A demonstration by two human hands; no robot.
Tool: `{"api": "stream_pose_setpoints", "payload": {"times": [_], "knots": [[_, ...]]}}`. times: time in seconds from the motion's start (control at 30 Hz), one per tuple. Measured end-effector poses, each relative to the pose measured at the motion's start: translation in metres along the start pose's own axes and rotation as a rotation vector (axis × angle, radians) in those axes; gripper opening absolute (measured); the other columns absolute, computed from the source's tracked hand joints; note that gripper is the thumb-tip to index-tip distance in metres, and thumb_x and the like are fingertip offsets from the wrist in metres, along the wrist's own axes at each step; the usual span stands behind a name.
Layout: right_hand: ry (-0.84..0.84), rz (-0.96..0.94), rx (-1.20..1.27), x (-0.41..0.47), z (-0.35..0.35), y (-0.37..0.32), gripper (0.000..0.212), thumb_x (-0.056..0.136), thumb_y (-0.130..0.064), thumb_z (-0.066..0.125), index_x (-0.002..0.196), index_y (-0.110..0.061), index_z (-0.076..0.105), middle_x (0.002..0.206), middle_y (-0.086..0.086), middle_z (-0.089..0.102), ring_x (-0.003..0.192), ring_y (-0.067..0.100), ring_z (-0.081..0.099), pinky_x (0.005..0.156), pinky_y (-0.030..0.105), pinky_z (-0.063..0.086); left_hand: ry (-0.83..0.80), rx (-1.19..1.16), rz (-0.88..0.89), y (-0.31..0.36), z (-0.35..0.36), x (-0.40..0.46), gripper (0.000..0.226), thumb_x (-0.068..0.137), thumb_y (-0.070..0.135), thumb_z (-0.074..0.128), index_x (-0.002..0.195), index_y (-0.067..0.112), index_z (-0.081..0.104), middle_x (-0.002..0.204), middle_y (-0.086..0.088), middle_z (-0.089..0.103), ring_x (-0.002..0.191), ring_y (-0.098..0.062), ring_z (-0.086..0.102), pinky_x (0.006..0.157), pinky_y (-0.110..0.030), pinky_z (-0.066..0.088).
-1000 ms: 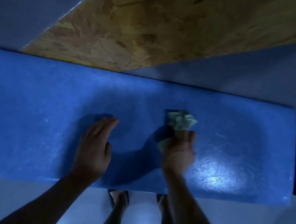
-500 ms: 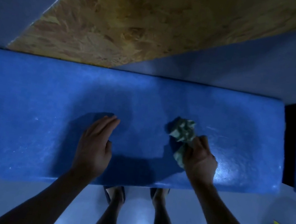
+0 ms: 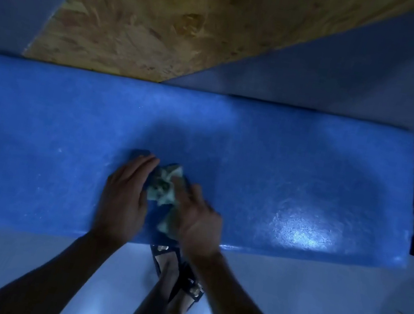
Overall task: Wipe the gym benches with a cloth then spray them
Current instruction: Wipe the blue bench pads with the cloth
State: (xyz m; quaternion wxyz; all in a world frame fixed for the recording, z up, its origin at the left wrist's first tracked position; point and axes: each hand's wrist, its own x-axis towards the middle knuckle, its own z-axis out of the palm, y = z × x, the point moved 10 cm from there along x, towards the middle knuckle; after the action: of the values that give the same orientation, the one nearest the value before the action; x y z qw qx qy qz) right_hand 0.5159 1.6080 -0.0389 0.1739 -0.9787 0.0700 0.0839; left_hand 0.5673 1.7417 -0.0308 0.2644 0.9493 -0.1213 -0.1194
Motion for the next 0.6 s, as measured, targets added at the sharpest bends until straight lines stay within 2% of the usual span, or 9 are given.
{"api": "stream_pose_setpoints", "payload": {"times": [0.17, 0.3, 0.4, 0.53, 0.6], "knots": [[-0.017, 0.256, -0.064, -0.031, -0.045, 0.148, 0.053, 0.081, -0.038, 0.046, 0.134, -0.035, 0.052, 0.098, 0.003, 0.051, 0.059, 0.034, 0.06, 0.047, 0.034, 0.043, -0.002, -0.016, 0.03, 0.012, 0.01, -0.016, 0.065, 0.078, 0.014, 0.03, 0.141, 0.013, 0.048, 0.147, -0.001, 0.046, 0.135, -0.019, 0.042, 0.108, -0.031, 0.03], [0.058, 0.449, -0.024, -0.059, -0.058, 0.197, 0.034, 0.08, -0.022, 0.048, 0.112, -0.023, 0.059, 0.092, 0.005, 0.044, 0.059, 0.038, 0.054, 0.052, 0.031, 0.032, -0.008, -0.043, 0.052, 0.021, 0.015, -0.036, 0.064, 0.079, 0.013, 0.032, 0.141, 0.012, 0.049, 0.147, -0.001, 0.046, 0.136, -0.019, 0.042, 0.109, -0.033, 0.032], [0.096, 0.543, 0.091, -0.067, -0.027, 0.158, 0.038, 0.079, -0.009, 0.054, 0.114, -0.023, 0.055, 0.098, 0.007, 0.047, 0.065, 0.036, 0.059, 0.052, 0.033, 0.036, -0.005, -0.029, 0.041, 0.02, 0.015, -0.052, 0.064, 0.078, 0.007, 0.035, 0.14, 0.012, 0.049, 0.146, -0.001, 0.047, 0.135, -0.02, 0.043, 0.109, -0.035, 0.034], [0.032, 0.171, 0.157, -0.063, 0.013, 0.02, 0.06, 0.074, -0.019, 0.042, 0.133, -0.025, 0.053, 0.105, 0.006, 0.056, 0.061, 0.029, 0.059, 0.045, 0.031, 0.044, 0.008, -0.015, 0.018, 0.018, 0.012, -0.07, 0.067, 0.075, 0.006, 0.033, 0.139, 0.011, 0.052, 0.145, -0.002, 0.049, 0.135, -0.02, 0.044, 0.111, -0.039, 0.036], [-0.011, 0.041, 0.076, -0.062, 0.016, -0.008, 0.061, 0.073, -0.024, 0.046, 0.133, -0.027, 0.055, 0.105, 0.002, 0.06, 0.058, 0.023, 0.061, 0.043, 0.026, 0.045, 0.011, -0.032, 0.028, 0.02, 0.007, -0.078, 0.067, 0.074, 0.005, 0.036, 0.139, 0.011, 0.051, 0.145, -0.001, 0.049, 0.136, -0.018, 0.044, 0.113, -0.035, 0.034]]}}
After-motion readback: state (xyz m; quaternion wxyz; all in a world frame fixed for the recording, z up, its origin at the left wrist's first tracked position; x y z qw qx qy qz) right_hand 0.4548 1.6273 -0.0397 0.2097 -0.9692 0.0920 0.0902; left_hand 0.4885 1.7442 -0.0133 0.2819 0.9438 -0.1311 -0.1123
